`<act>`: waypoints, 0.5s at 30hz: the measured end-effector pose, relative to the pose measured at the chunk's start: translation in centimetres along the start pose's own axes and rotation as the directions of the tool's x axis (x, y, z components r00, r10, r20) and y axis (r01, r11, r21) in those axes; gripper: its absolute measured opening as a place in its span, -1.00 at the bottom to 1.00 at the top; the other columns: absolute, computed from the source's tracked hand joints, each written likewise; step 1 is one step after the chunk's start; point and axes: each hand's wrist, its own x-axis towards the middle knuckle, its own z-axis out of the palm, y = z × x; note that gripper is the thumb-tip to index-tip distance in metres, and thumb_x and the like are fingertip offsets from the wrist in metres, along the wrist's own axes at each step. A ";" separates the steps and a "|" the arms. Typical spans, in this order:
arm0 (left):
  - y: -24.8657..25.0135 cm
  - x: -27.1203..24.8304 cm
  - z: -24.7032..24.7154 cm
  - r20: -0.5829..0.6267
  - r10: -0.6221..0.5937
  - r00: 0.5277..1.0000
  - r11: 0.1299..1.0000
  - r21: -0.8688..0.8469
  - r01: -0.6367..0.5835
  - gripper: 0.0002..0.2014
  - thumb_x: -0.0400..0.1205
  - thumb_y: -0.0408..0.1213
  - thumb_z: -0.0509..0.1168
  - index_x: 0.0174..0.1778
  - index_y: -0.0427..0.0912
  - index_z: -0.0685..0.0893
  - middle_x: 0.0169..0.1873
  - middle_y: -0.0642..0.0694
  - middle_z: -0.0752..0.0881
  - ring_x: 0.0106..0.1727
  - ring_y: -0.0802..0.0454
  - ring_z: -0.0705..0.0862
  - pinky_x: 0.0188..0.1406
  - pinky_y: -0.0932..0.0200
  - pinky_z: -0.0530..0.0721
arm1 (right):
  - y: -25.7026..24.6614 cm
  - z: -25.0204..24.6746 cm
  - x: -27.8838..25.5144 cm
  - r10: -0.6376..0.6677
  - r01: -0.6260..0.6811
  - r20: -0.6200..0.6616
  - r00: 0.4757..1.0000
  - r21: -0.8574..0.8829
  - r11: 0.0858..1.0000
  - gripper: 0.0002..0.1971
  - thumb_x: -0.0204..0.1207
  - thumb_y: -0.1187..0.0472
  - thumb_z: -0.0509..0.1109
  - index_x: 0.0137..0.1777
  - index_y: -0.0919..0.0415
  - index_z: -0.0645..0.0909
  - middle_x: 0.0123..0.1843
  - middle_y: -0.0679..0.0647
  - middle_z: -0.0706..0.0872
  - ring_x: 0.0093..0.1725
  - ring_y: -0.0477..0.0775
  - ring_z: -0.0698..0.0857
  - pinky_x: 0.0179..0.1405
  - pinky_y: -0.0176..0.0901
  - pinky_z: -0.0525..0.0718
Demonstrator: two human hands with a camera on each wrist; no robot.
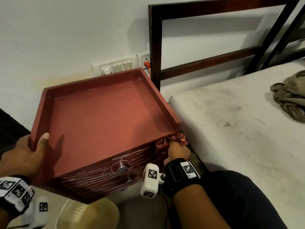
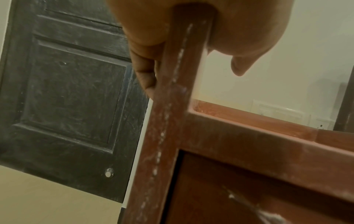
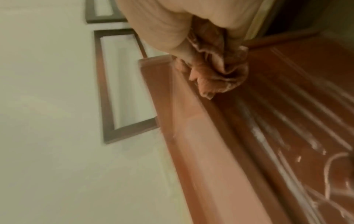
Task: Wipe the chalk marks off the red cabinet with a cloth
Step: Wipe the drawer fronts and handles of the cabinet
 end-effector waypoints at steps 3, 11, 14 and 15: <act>-4.3 1.9 0.8 -0.075 0.025 0.997 0.998 0.067 -0.020 -0.29 0.60 0.53 0.07 -0.19 -0.16 0.56 -0.37 -0.37 0.66 -0.29 -0.47 0.69 -0.12 -0.44 0.79 | -0.7 -0.1 -1.2 -0.159 0.158 0.000 0.987 0.062 0.985 -0.87 0.48 0.47 0.42 -0.06 0.27 0.71 -0.40 0.11 0.75 -0.65 -0.08 0.66 -0.72 -0.39 0.53; -3.4 1.6 0.1 -0.030 -0.111 0.993 0.964 0.238 0.115 -0.15 0.48 0.70 -0.02 0.28 0.07 0.64 -0.03 -0.32 0.83 -0.04 -0.46 0.82 0.08 -0.35 0.82 | 3.2 0.8 -0.9 -0.292 0.305 -0.110 0.950 0.132 0.943 -0.42 0.20 -0.16 0.65 0.22 -0.04 0.68 -0.14 -0.02 0.85 -0.16 0.09 0.84 -0.08 0.18 0.84; 1.6 -1.8 -0.7 -0.055 -0.162 0.985 0.952 0.255 0.171 -0.18 0.58 0.60 0.00 0.45 -0.01 0.56 0.17 -0.39 0.78 0.18 -0.53 0.75 0.23 -0.36 0.75 | 5.9 2.1 -3.7 -0.261 0.262 -0.040 0.965 0.020 0.965 -0.58 0.31 -0.03 0.63 0.15 -0.02 0.67 -0.08 -0.01 0.83 -0.11 0.11 0.82 -0.04 -0.06 0.76; 1.8 -2.1 -0.7 -0.047 -0.160 0.986 0.953 0.252 0.167 -0.17 0.59 0.58 0.00 0.48 -0.02 0.55 0.20 -0.41 0.77 0.20 -0.54 0.74 0.24 -0.36 0.74 | 7.5 2.7 -5.1 -0.219 0.218 -0.019 0.976 -0.054 0.975 -0.54 0.31 0.00 0.64 0.21 0.00 0.65 -0.03 0.02 0.82 -0.06 0.15 0.82 -0.01 -0.07 0.74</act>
